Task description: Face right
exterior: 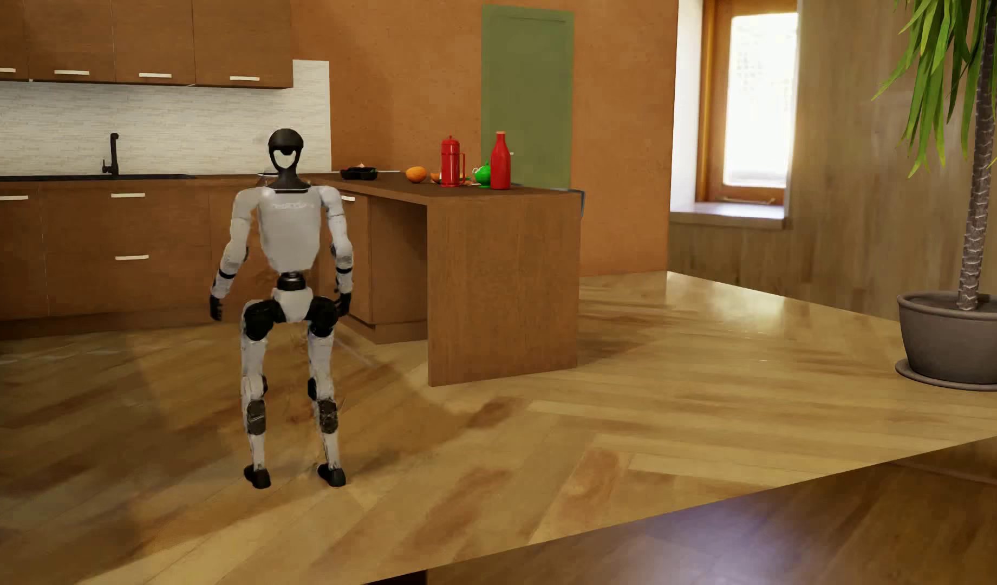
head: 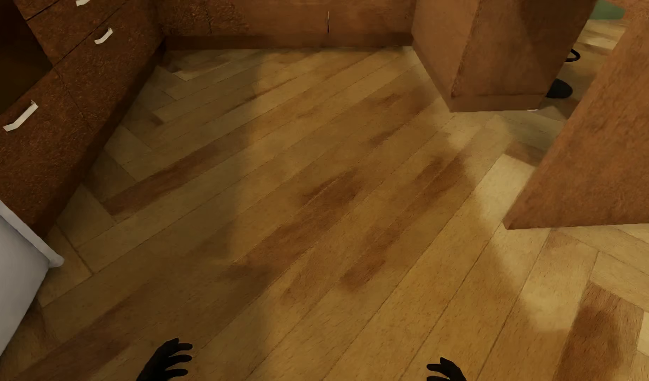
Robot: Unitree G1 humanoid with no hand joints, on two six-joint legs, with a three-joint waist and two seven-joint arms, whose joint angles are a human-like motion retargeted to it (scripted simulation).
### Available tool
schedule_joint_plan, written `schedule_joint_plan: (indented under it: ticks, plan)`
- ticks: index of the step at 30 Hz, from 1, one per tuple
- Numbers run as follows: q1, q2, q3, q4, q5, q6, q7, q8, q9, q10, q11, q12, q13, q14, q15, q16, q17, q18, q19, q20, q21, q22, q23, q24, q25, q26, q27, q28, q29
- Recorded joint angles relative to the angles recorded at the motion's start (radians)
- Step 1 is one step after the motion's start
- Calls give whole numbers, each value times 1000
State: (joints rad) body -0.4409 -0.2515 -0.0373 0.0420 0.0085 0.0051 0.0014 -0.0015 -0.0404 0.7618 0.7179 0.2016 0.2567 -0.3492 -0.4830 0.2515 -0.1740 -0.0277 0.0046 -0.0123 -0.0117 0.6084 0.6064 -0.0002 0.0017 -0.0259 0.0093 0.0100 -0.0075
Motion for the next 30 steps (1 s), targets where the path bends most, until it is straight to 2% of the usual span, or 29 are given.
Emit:
schedule_joint_plan:
  ticks: [1,2,3,4,5,6,7,8,9,11,12,13,14,15,16,18,20,22,23,25,26,27,28,29,30]
  plan:
    - [-25,-45,-54,6,-14,-17,29,12,-13,29,57,14,10,-12,-11,-43,31,-39,4,-41,18,17,41,1,-1,30,3,20,8]
    - [-48,-80,-89,16,-19,-16,53,25,-20,65,96,12,34,-46,-18,-79,-3,-44,12,-82,36,-8,71,4,-6,72,16,35,29]
    - [-59,-103,-107,16,-18,-14,62,39,-22,68,113,-2,55,-29,-12,-81,-8,-26,17,-99,33,-9,82,9,-7,78,42,40,37]
    - [-62,-117,-127,19,-11,-3,63,45,-16,58,124,-13,65,14,-28,-84,10,12,17,-90,23,-6,68,17,-2,66,77,42,36]
    - [-61,-127,-144,28,-12,2,71,44,-2,49,135,-29,56,26,-76,-69,20,16,12,-86,40,6,47,25,16,47,113,40,37]
    - [-49,-132,-152,32,-32,-7,85,28,12,25,140,-26,48,48,-101,-47,9,24,-16,-83,66,-21,49,35,39,39,135,31,49]
    - [-44,-135,-147,36,-50,-14,97,20,24,13,128,-35,38,53,-81,-51,8,28,30,-74,59,-22,60,48,58,32,151,23,61]
    - [-52,-141,-145,35,-61,-14,100,18,29,20,94,-23,6,31,25,-64,13,29,52,-78,36,-26,89,63,68,26,160,18,68]
    - [-63,-144,-138,27,-48,1,73,24,34,28,69,-15,-1,29,77,-89,10,19,50,-78,52,-19,80,75,59,31,162,13,61]
    - [-66,-155,-161,21,-24,11,51,48,40,13,49,3,8,56,84,-75,43,28,48,-92,49,-15,46,88,23,52,139,0,24]
    - [-49,-162,-175,23,-43,-14,73,42,58,3,76,-15,-8,58,44,-53,29,29,6,-71,66,-8,43,84,14,72,127,-8,20]
    - [-49,-177,-167,31,-61,-28,90,30,65,7,100,-39,-12,55,4,-50,3,28,9,-71,71,-16,47,77,9,93,115,-10,29]
    - [-51,-180,-156,42,-79,-35,102,20,66,20,87,-39,-9,43,62,-57,-19,25,96,-90,45,-41,58,72,2,101,101,-5,40]
    - [-47,-176,-160,48,-69,-37,107,29,64,26,72,-27,-4,33,98,-84,-16,23,64,-86,41,-38,70,69,-8,89,90,3,36]
    - [-42,-169,-169,57,-51,-25,93,40,71,35,60,-21,-2,20,105,-108,-7,17,64,-84,49,-39,59,66,-18,80,86,10,30]
    - [-28,-160,-196,61,-29,-16,85,63,77,37,41,-26,4,5,114,-62,29,13,65,-74,63,-31,56,47,-10,57,76,0,22]
    - [-8,-137,-229,77,-29,0,98,54,73,9,-17,-15,-33,7,144,-56,16,15,70,-49,86,-28,49,16,39,40,102,-16,28]
    - [25,-125,-219,81,-35,-19,114,63,73,-11,-27,-38,-16,2,147,-54,41,9,72,-52,56,-27,45,-1,64,42,119,-43,38]
    - [25,-122,-193,77,-23,-14,76,70,80,6,-24,-69,-10,-12,146,-86,35,0,72,-71,69,-34,58,-2,60,54,126,-50,40]
    - [26,-132,-214,75,-13,-26,61,87,76,11,-16,-32,-22,-22,143,-60,52,-9,71,-82,65,-45,45,0,63,36,129,-57,42]
    - [37,-131,-230,83,-19,-33,74,81,76,9,-16,-4,-12,-27,146,-60,46,-11,72,-53,63,-47,27,2,62,39,126,-56,43]
    - [43,-131,-241,87,-27,-38,77,67,69,6,-19,2,-5,-29,149,-56,52,-14,71,-58,54,-37,46,7,55,54,122,-54,39]
    - [41,-129,-241,97,-22,-27,71,58,62,3,-42,1,-8,-32,162,-62,36,-18,71,-67,52,-38,49,16,49,74,131,-54,40]
    - [47,-131,-238,95,-25,-31,75,62,57,-12,-51,-4,-22,-28,169,-63,13,-19,72,-61,78,-44,51,26,46,85,145,-57,39]
    - [51,-129,-224,91,-21,-30,57,65,64,-7,-48,-32,-23,-35,167,-78,13,-23,71,-64,59,-45,52,34,39,89,152,-58,42]
